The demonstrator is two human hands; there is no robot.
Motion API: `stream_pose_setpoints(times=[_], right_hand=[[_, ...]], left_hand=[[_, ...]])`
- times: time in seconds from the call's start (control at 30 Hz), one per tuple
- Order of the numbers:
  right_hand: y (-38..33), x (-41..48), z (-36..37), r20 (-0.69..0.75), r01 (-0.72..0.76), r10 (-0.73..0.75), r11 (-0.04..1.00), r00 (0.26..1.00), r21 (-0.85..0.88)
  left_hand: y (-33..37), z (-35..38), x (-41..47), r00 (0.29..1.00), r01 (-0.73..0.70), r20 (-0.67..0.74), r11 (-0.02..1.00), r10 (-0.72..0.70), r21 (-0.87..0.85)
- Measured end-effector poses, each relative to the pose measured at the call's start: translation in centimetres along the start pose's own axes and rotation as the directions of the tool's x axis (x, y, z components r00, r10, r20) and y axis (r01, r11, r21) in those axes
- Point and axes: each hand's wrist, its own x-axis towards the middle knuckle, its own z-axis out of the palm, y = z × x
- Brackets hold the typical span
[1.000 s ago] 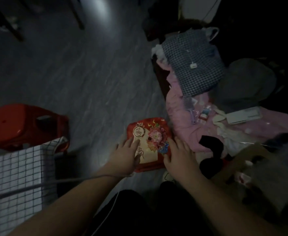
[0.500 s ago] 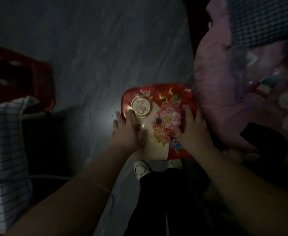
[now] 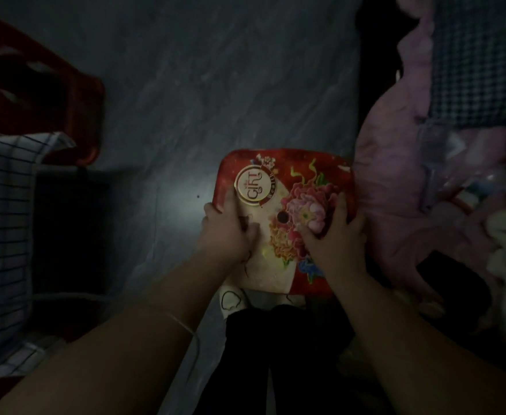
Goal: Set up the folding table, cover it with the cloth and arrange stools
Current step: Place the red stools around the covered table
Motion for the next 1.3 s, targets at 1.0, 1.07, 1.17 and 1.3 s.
stream_pose_setpoints(times=[1.0,1.07,1.17,1.3], right_hand=[[-34.3,-25.5,-33.0,-0.073,0.453,-0.463,0.883,0.883,-0.126],[-35.4,-24.0,-33.1,-0.049,0.487,-0.493,0.867,0.868,-0.100],[-37.4,-21.1,-32.9,0.002,0.551,-0.553,0.831,0.833,-0.078],[-40.6,-16.9,-33.2,0.096,0.647,-0.640,0.755,0.762,-0.105]], left_hand=[[6.7,-44.9,-27.1,0.834,-0.008,-0.548,0.991,-0.067,-0.133],[7.0,-45.6,-26.2,0.826,0.018,-0.556,0.990,-0.093,-0.140],[7.6,-46.2,-24.3,0.798,0.077,-0.580,0.982,-0.165,-0.173],[8.7,-46.7,-21.7,0.746,0.162,-0.597,0.949,-0.297,-0.270]])
